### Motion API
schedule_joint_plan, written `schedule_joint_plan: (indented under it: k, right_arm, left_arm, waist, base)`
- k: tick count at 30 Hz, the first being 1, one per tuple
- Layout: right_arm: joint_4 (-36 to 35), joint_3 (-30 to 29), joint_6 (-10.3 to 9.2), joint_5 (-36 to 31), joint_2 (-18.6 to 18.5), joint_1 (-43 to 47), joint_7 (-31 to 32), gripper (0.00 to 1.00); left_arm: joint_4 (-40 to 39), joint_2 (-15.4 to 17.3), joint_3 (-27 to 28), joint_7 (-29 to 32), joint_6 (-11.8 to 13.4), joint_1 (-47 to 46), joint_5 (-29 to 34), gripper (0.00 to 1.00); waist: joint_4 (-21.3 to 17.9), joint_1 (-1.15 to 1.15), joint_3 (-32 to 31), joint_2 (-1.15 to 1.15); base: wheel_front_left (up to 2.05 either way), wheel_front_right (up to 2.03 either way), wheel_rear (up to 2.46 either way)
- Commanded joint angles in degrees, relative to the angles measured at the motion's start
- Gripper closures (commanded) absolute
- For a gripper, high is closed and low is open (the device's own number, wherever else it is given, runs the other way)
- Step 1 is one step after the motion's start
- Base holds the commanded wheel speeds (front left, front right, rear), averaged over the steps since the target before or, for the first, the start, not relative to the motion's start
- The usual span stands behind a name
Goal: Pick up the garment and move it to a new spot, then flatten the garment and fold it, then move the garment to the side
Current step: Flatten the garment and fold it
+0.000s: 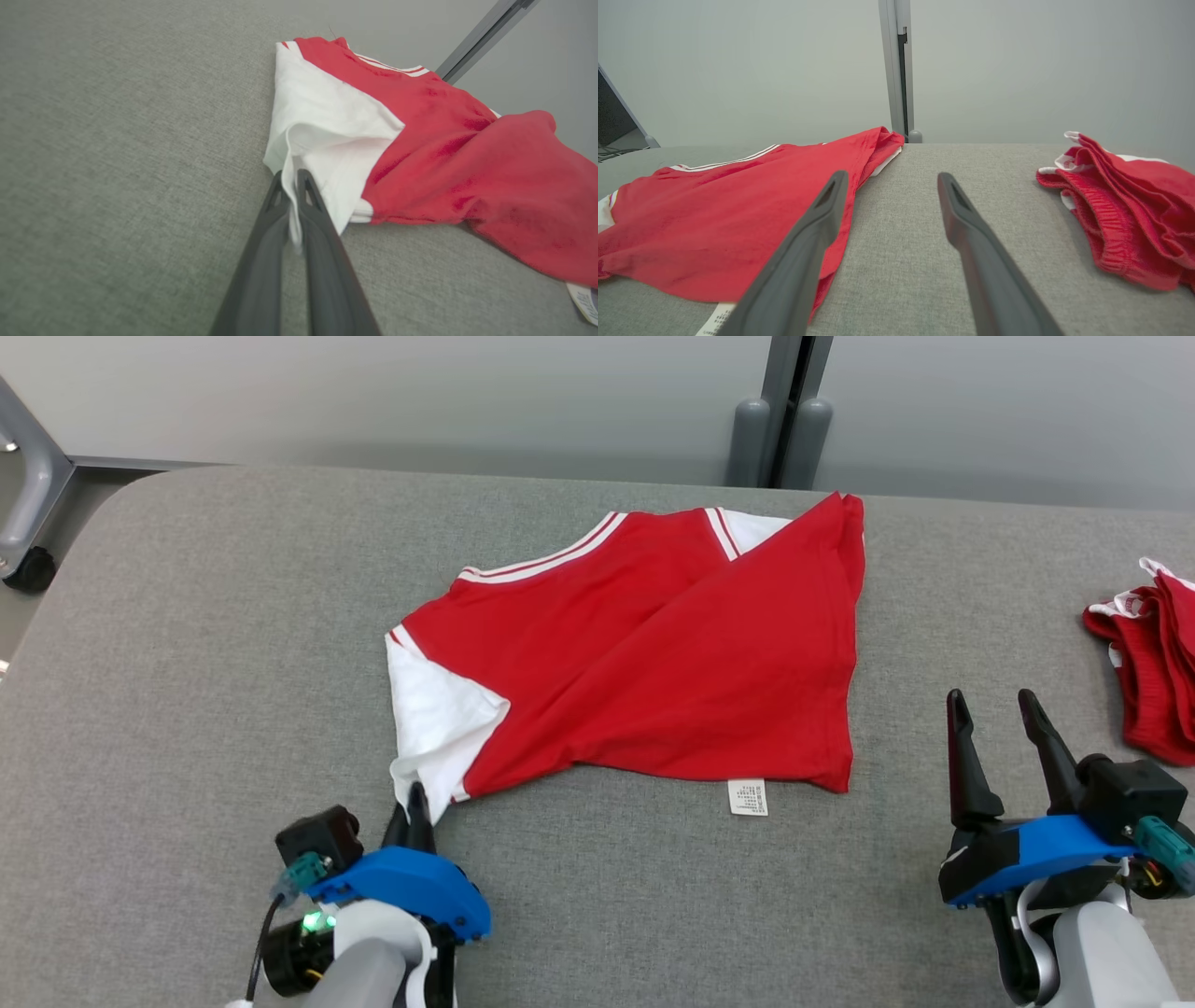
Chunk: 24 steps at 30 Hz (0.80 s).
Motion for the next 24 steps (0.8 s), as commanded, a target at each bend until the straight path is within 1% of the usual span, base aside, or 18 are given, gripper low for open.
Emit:
schedule_joint_plan:
  k: [1, 2, 3, 4, 5, 9, 11, 14, 21, 24]
  right_arm:
    - [-0.41, 0.13, 0.00, 0.23, -0.10, 0.92, 0.14, 0.00]
    - [-0.40, 0.22, 0.00, 0.27, -0.10, 0.90, 0.20, 0.00]
    - [-0.44, 0.29, -0.01, 0.30, -0.10, 0.91, 0.29, 0.00]
    - [-0.48, 0.35, 0.00, 0.40, -0.10, 1.08, 0.29, 0.00]
    - [-0.54, 0.38, 0.00, 0.49, -0.10, 1.41, 0.34, 0.00]
    - [-0.38, 0.22, -0.01, 0.64, -0.10, 2.12, 0.36, 0.00]
    - [-0.25, 0.01, 0.00, 0.60, -0.10, 2.48, 0.43, 0.00]
    - [0.07, -0.32, 0.00, 0.43, -0.10, 3.56, 0.66, 0.00]
    - [0.78, -0.09, 0.00, -0.01, -0.09, 5.79, 1.67, 0.00]
    - [1.94, 0.93, 0.00, -0.32, -0.09, 6.19, 2.45, 0.00]
  left_arm:
    - [-0.84, -0.02, -0.99, 0.43, 0.22, 1.24, -1.51, 1.00]
    - [-1.35, -0.02, -2.00, 0.70, 0.30, 1.71, -2.22, 0.96]
    - [-1.82, -0.02, -2.68, 0.69, 0.53, 2.10, -2.81, 0.63]
    - [-2.37, 0.01, -3.54, 0.64, 0.64, 2.44, -3.35, 0.38]
    - [-3.02, 0.00, -4.14, 0.51, 0.79, 2.74, -3.66, 0.00]
    - [-5.04, -0.01, -5.55, 0.00, 1.37, 3.11, -3.28, 0.00]
    - [-6.33, 0.26, -5.66, -0.23, 2.24, 2.79, -1.49, 0.00]
    - [-8.43, 1.52, -5.95, -0.52, 4.01, 2.75, 1.75, 0.00]
    - [-15.42, 3.23, -4.62, -0.57, 5.49, 5.11, 7.04, 0.00]
    - [-17.40, 3.34, -4.17, -0.58, 5.59, 6.16, 8.35, 0.00]
  waist:
    - [-0.05, 0.00, -0.19, 0.00]
    - [-0.08, 0.00, -0.36, 0.00]
    - [-0.10, 0.00, -0.51, 0.00]
    - [-0.14, 0.00, -0.76, 0.00]
    - [-0.15, 0.00, -0.97, 0.00]
    - [-0.18, 0.00, -1.76, 0.00]
    - [-0.13, 0.00, -2.40, 0.00]
    - [-0.07, 0.00, -3.66, 0.00]
    - [-0.01, 0.00, -5.93, 0.00]
    - [0.27, 0.00, -6.13, 0.00]
  base:
    - [0.00, 0.00, 0.00]
    - [0.00, 0.00, 0.00]
    - [0.00, 0.00, 0.00]
    - [0.00, 0.00, 0.00]
    - [0.00, 0.00, 0.00]
    - [0.00, 0.00, 0.00]
    - [0.00, 0.00, 0.00]
    - [0.00, 0.00, 0.00]
    - [0.00, 0.00, 0.00]
    - [0.00, 0.00, 0.00]
